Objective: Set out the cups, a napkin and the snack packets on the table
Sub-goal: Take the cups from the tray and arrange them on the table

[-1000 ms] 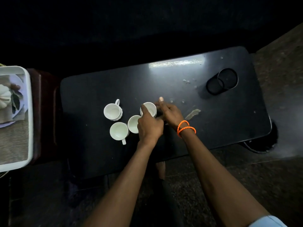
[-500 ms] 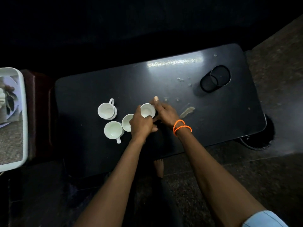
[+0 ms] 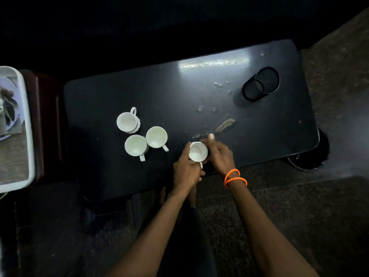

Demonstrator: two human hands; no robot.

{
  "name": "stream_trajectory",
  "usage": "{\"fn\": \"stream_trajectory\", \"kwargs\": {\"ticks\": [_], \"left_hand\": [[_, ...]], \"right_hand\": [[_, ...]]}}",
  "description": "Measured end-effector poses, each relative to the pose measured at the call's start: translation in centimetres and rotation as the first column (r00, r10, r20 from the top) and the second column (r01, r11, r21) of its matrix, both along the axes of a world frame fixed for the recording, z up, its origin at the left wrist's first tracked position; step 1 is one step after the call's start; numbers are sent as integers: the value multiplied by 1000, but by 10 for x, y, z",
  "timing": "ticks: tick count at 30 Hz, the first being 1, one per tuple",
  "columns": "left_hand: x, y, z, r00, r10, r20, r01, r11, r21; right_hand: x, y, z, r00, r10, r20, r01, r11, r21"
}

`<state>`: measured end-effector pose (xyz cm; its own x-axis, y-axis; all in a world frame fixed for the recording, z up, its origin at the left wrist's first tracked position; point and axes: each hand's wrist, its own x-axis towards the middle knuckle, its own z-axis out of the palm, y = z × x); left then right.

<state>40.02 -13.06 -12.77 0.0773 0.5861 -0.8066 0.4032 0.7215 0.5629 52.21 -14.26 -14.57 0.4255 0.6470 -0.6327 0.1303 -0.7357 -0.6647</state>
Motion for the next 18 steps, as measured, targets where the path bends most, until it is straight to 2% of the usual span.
{"fn": "stream_trajectory", "kwargs": {"ticks": [9,12,14,16,18], "left_hand": [[-9,-18,0,994,-103,47,103,995,13],[-18,-21,-4,975,-221,9,221,975,28],[-26,-18,-5,945,-315,-89,322,944,74],[-39,-15,-5,900,-347,-264,393,908,147],[-53,-11,-2,918,-191,-349,280,933,227]], "right_hand": [[1,-23,-7,998,-58,-25,58,998,-6],[2,-24,-11,999,-23,-32,23,1000,-15],[3,-22,-10,1000,-20,-19,20,1000,-22],[1,-19,-7,988,-17,151,15,1000,14],[-7,-9,0,930,-34,366,-1,996,94]]}}
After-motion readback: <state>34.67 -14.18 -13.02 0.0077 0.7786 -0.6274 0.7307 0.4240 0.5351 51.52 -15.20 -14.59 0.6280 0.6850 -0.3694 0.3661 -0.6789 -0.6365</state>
